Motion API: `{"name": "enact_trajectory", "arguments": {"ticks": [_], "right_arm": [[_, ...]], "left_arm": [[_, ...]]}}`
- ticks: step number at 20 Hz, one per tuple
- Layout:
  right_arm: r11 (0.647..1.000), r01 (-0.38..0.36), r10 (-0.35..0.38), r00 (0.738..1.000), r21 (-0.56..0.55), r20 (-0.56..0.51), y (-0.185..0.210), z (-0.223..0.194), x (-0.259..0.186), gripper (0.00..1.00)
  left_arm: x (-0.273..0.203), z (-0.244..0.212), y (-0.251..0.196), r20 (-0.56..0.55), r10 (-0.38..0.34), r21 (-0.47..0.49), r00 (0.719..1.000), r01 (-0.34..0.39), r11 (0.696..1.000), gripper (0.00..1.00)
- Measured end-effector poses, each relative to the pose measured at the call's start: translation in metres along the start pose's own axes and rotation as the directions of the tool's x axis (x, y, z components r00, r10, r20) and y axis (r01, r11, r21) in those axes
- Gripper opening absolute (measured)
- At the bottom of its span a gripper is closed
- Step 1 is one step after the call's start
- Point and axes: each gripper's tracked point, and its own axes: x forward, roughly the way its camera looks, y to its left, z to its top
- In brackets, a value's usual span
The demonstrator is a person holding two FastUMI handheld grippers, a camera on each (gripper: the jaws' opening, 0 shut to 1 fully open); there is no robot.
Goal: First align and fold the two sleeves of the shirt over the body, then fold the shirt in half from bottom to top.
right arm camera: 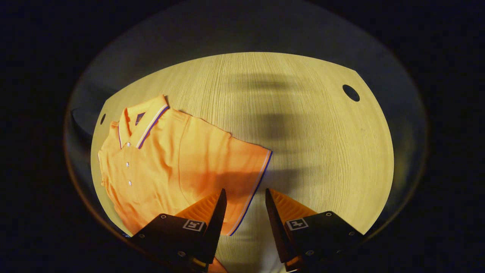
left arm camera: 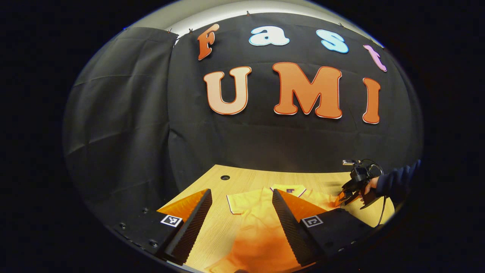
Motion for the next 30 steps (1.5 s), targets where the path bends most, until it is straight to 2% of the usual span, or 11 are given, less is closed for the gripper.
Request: {"name": "enact_trajectory", "arguments": {"ticks": [2, 5, 6, 7, 8, 15, 22, 26, 27, 28, 30], "right_arm": [[0.999, 0.019, -0.019, 1.0, -0.032, -0.006, 0.005, 0.001, 0.005, 0.56], [1.0, -0.002, 0.002, 1.0, -0.027, 0.006, 0.01, 0.008, 0.0, 0.25], [0.999, -0.034, 0.034, 0.999, -0.018, 0.006, 0.014, 0.009, 0.0, 0.13], [0.995, -0.1, 0.1, 0.995, 0.019, -0.001, 0.022, 0.01, -0.001, 0.13], [0.989, -0.141, 0.141, 0.99, 0.053, -0.007, 0.025, 0.009, -0.007, 0.05], [0.96, -0.28, 0.276, 0.954, 0.02, 0.117, 0.066, 0.048, -0.057, 0.05], [0.925, -0.379, 0.378, 0.92, -0.013, 0.104, 0.132, 0.057, -0.073, 0.04], [0.904, -0.426, 0.428, 0.898, -0.044, 0.101, 0.158, 0.053, -0.075, 0.3], [0.902, -0.427, 0.431, 0.896, -0.058, 0.103, 0.16, 0.05, -0.079, 0.23], [0.902, -0.426, 0.432, 0.896, -0.075, 0.108, 0.159, 0.048, -0.082, 0.37], [0.898, -0.429, 0.439, 0.888, -0.097, 0.135, 0.161, 0.046, -0.092, 0.51]], "left_arm": [[0.0, -0.004, 0.002, -0.012, 0.01, -0.006, 1.0, -0.01, 1.0, 0.98], [-0.001, -0.007, 0.003, -0.02, 0.017, -0.023, 1.0, -0.017, 1.0, 0.98], [-0.001, -0.006, 0.004, -0.02, 0.019, -0.027, 1.0, -0.019, 0.999, 0.98], [-0.002, -0.006, 0.005, -0.017, 0.022, -0.028, 1.0, -0.023, 0.999, 0.98], [-0.002, -0.006, 0.007, -0.018, 0.025, -0.031, 1.0, -0.025, 0.999, 0.98], [-0.003, -0.012, 0.015, -0.037, 0.049, -0.048, 0.998, -0.051, 0.998, 0.98], [-0.005, -0.014, 0.028, -0.052, 0.092, -0.05, 0.994, -0.094, 0.994, 0.98], [0.002, -0.027, 0.046, -0.107, 0.113, -0.105, 0.988, -0.124, 0.987, 0.98], [0.009, -0.033, 0.052, -0.138, 0.117, -0.127, 0.983, -0.135, 0.983, 0.96], [0.016, -0.039, 0.057, -0.174, 0.109, -0.147, 0.979, -0.135, 0.98, 0.98], [0.03, -0.056, 0.065, -0.248, 0.08, -0.177, 0.966, -0.126, 0.976, 0.99]]}}
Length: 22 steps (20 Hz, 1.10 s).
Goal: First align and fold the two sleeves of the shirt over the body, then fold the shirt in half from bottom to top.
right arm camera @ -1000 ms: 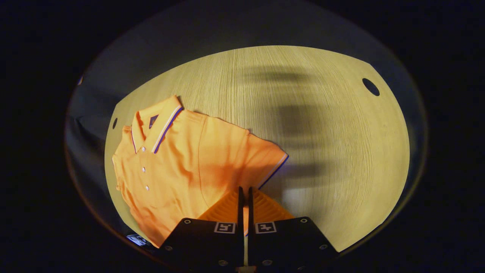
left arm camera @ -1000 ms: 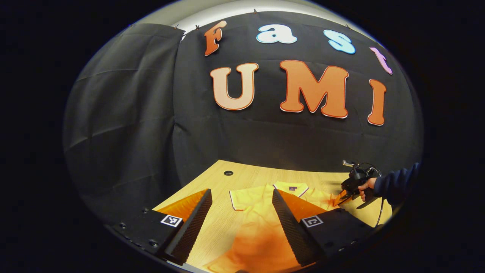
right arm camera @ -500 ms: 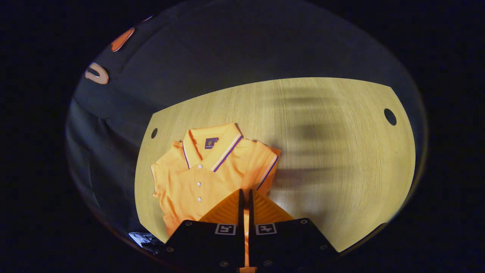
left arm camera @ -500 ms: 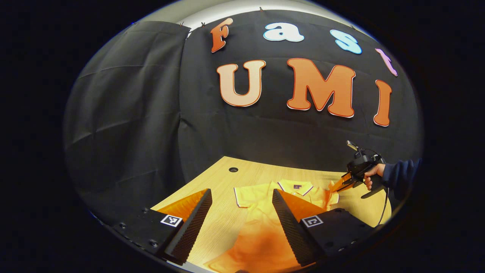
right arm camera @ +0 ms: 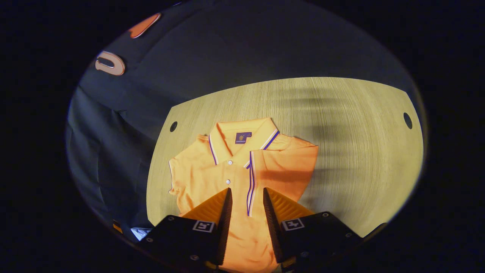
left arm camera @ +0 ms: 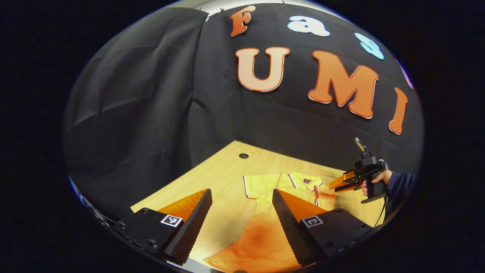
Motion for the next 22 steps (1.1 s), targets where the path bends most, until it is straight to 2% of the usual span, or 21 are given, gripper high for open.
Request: {"name": "enact_trajectory", "arguments": {"ticks": [1, 2, 3, 5, 7, 9, 11, 14, 17, 19, 20, 21, 22], "right_arm": [[1.0, -0.004, 0.004, 1.0, 0.001, 0.016, 0.003, -0.002, -0.009, 0.64], [1.0, -0.009, 0.009, 0.999, 0.007, 0.041, 0.006, -0.001, -0.017, 0.66], [1.0, -0.003, 0.002, 0.998, 0.014, 0.065, 0.006, -0.002, -0.026, 0.76], [0.999, 0.013, -0.016, 0.994, 0.029, 0.107, 0.007, -0.008, -0.043, 0.85], [0.997, 0.054, -0.063, 0.986, 0.062, 0.152, 0.003, -0.017, -0.059, 0.93], [0.991, 0.077, -0.097, 0.976, 0.106, 0.197, 0.002, -0.025, -0.072, 0.96], [0.984, 0.106, -0.137, 0.964, 0.141, 0.229, 0.0, -0.034, -0.086, 0.96], [0.972, 0.166, -0.206, 0.94, 0.164, 0.27, -0.002, -0.048, -0.105, 0.96], [0.958, 0.219, -0.268, 0.912, 0.184, 0.312, 0.0, -0.057, -0.119, 0.98], [0.962, 0.198, -0.255, 0.895, 0.186, 0.365, 0.012, -0.062, -0.13, 0.98], [0.975, 0.139, -0.2, 0.889, 0.172, 0.413, 0.029, -0.06, -0.137, 0.97], [0.979, 0.102, -0.171, 0.881, 0.176, 0.44, 0.039, -0.063, -0.14, 0.97], [0.977, 0.103, -0.179, 0.875, 0.187, 0.451, 0.04, -0.073, -0.145, 0.97]], "left_arm": [[0.012, -0.005, 0.002, -0.041, -0.014, -0.009, 0.999, 0.014, 1.0, 0.98], [0.026, -0.01, 0.004, -0.081, -0.036, -0.015, 0.996, 0.035, 0.999, 0.98], [0.04, -0.015, 0.005, -0.12, -0.052, -0.02, 0.991, 0.05, 0.999, 0.98], [0.078, -0.026, 0.004, -0.207, -0.066, -0.024, 0.976, 0.062, 0.998, 1.0], [0.111, -0.041, 0.011, -0.338, -0.034, -0.043, 0.941, 0.021, 0.999, 0.98], [0.133, -0.061, 0.007, -0.482, -0.083, -0.064, 0.872, 0.059, 0.996, 0.98], [0.159, -0.068, 0.003, -0.553, -0.128, -0.077, 0.823, 0.103, 0.992, 0.99], [0.196, -0.07, -0.004, -0.614, -0.137, -0.036, 0.777, 0.146, 0.989, 0.99], [0.23, -0.069, -0.015, -0.649, -0.146, -0.013, 0.747, 0.181, 0.983, 0.98], [0.254, -0.073, -0.019, -0.674, -0.126, 0.031, 0.728, 0.199, 0.98, 0.98], [0.263, -0.078, -0.021, -0.693, -0.111, 0.056, 0.712, 0.206, 0.977, 0.98], [0.271, -0.083, -0.028, -0.716, -0.114, 0.054, 0.688, 0.218, 0.975, 0.98], [0.277, -0.085, -0.033, -0.737, -0.114, 0.043, 0.666, 0.214, 0.976, 0.97]]}}
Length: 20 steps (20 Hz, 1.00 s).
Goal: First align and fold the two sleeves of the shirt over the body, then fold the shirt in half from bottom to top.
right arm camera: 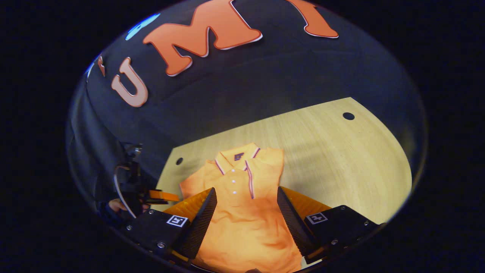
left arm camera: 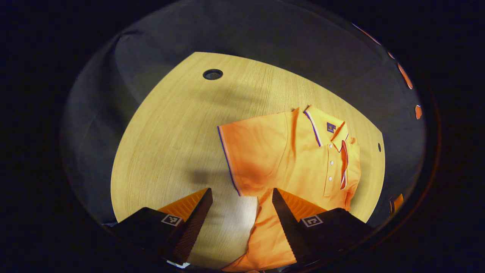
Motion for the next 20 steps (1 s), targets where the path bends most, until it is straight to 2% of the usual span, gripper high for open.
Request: {"name": "enact_trajectory", "arguments": {"ticks": [1, 4, 8, 10, 12, 13, 14, 15, 16, 17, 19, 20], "right_arm": [[1.0, 0.028, -0.028, 1.0, -0.005, 0.012, -0.006, -0.004, -0.006, 0.98], [0.994, 0.106, -0.105, 0.994, -0.016, 0.024, -0.018, -0.015, -0.023, 0.98], [0.99, 0.141, -0.141, 0.989, 0.006, 0.033, -0.024, -0.026, -0.048, 0.98], [0.985, 0.17, -0.17, 0.984, 0.009, 0.044, -0.032, -0.029, -0.06, 0.98], [0.981, 0.19, -0.191, 0.98, 0.026, 0.058, -0.038, -0.031, -0.069, 0.98], [0.979, 0.202, -0.204, 0.977, 0.035, 0.062, -0.042, -0.033, -0.073, 0.98], [0.977, 0.211, -0.214, 0.975, 0.039, 0.066, -0.044, -0.035, -0.077, 0.98], [0.975, 0.221, -0.223, 0.972, 0.038, 0.07, -0.047, -0.037, -0.08, 0.98], [0.972, 0.233, -0.235, 0.969, 0.036, 0.078, -0.049, -0.037, -0.082, 0.98], [0.97, 0.241, -0.243, 0.966, 0.035, 0.087, -0.049, -0.036, -0.085, 0.98], [0.968, 0.25, -0.253, 0.961, 0.038, 0.111, -0.048, -0.035, -0.089, 0.98], [0.966, 0.256, -0.259, 0.958, 0.04, 0.125, -0.048, -0.034, -0.09, 0.98]], "left_arm": [[0.008, 0.009, -0.002, -0.004, -0.007, -0.014, 1.0, 0.007, 1.0, 0.98], [0.025, 0.031, 0.004, 0.004, 0.031, 0.001, 1.0, -0.031, 1.0, 0.96], [0.046, 0.028, 0.007, -0.071, 0.052, -0.008, 0.996, -0.053, 0.999, 0.95], [0.053, 0.031, 0.01, -0.075, 0.074, -0.005, 0.994, -0.075, 0.997, 0.89], [0.058, 0.031, 0.009, -0.086, 0.077, -0.008, 0.993, -0.078, 0.997, 0.88], [0.061, 0.029, 0.008, -0.094, 0.084, -0.003, 0.992, -0.085, 0.996, 0.85], [0.064, 0.031, 0.014, -0.088, 0.122, 0.005, 0.989, -0.122, 0.993, 0.88], [0.065, 0.033, 0.015, -0.081, 0.131, 0.006, 0.988, -0.131, 0.991, 0.83], [0.064, 0.033, 0.017, -0.085, 0.143, 0.012, 0.986, -0.142, 0.99, 0.7], [0.063, 0.03, 0.019, -0.093, 0.165, 0.03, 0.982, -0.162, 0.986, 0.63], [0.063, 0.032, 0.018, -0.088, 0.17, 0.056, 0.981, -0.166, 0.985, 0.58], [0.07, 0.024, 0.019, -0.07, 0.151, 0.048, 0.986, -0.148, 0.988, 0.56]]}}
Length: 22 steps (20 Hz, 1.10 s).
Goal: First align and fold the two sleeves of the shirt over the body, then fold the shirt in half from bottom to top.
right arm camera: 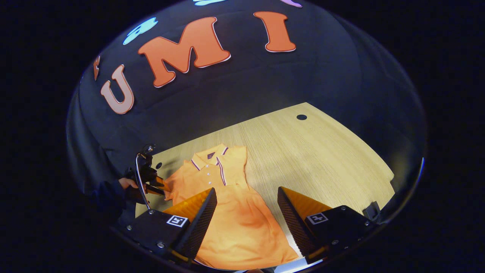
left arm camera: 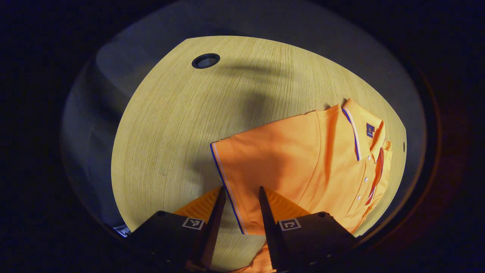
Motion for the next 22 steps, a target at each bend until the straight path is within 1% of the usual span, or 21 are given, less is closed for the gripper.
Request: {"name": "enact_trajectory", "arguments": {"ticks": [1, 2, 3, 4, 5, 6, 8, 11, 16, 19, 22], "right_arm": [[1.0, 0.002, -0.002, 1.0, 0.001, 0.016, 0.0, 0.002, -0.002, 0.98], [1.0, 0.008, -0.008, 1.0, 0.0, 0.028, 0.0, 0.003, -0.002, 0.98], [1.0, 0.012, -0.012, 0.999, -0.004, 0.04, -0.002, 0.004, -0.003, 0.98], [1.0, 0.019, -0.018, 0.999, -0.01, 0.05, -0.004, 0.006, -0.006, 0.99], [1.0, 0.019, -0.018, 0.998, -0.016, 0.054, -0.005, 0.005, -0.009, 0.99], [1.0, 0.019, -0.018, 0.998, -0.024, 0.059, -0.005, 0.005, -0.011, 0.99], [0.998, 0.033, -0.03, 0.997, -0.053, 0.073, -0.009, 0.004, -0.013, 0.99], [0.994, 0.049, -0.04, 0.995, -0.097, 0.087, -0.014, 0.0, -0.013, 0.99], [0.988, 0.061, -0.046, 0.993, -0.14, 0.108, -0.02, -0.003, -0.018, 0.99], [0.984, 0.075, -0.058, 0.993, -0.16, 0.107, -0.025, -0.01, -0.023, 0.99], [0.982, 0.096, -0.079, 0.991, -0.164, 0.108, -0.035, -0.016, -0.028, 0.99]], "left_arm": [[-0.007, 0.01, -0.004, -0.001, -0.008, -0.01, 1.0, 0.008, 1.0, 0.36], [-0.008, 0.011, -0.005, 0.009, -0.01, 0.014, 1.0, 0.01, 1.0, 0.17], [-0.008, 0.011, -0.005, 0.024, -0.018, 0.019, 1.0, 0.017, 1.0, 0.17], [-0.008, 0.011, -0.007, 0.026, -0.031, 0.029, 0.999, 0.03, 0.999, 0.14], [-0.009, 0.011, -0.012, 0.032, -0.069, 0.03, 0.997, 0.068, 0.997, 0.1], [-0.012, 0.012, -0.015, 0.037, -0.088, 0.019, 0.995, 0.087, 0.996, 0.1], [-0.019, 0.015, -0.016, 0.063, -0.103, 0.026, 0.993, 0.101, 0.995, 0.1], [-0.04, 0.025, -0.024, 0.117, -0.122, 0.082, 0.986, 0.113, 0.99, 0.1], [-0.067, 0.033, -0.065, 0.173, -0.176, 0.196, 0.969, 0.141, 0.97, 0.1], [-0.075, 0.03, -0.089, 0.172, -0.199, 0.236, 0.965, 0.156, 0.959, 0.1], [-0.078, 0.025, -0.118, 0.16, -0.238, 0.279, 0.958, 0.187, 0.942, 0.1]]}}
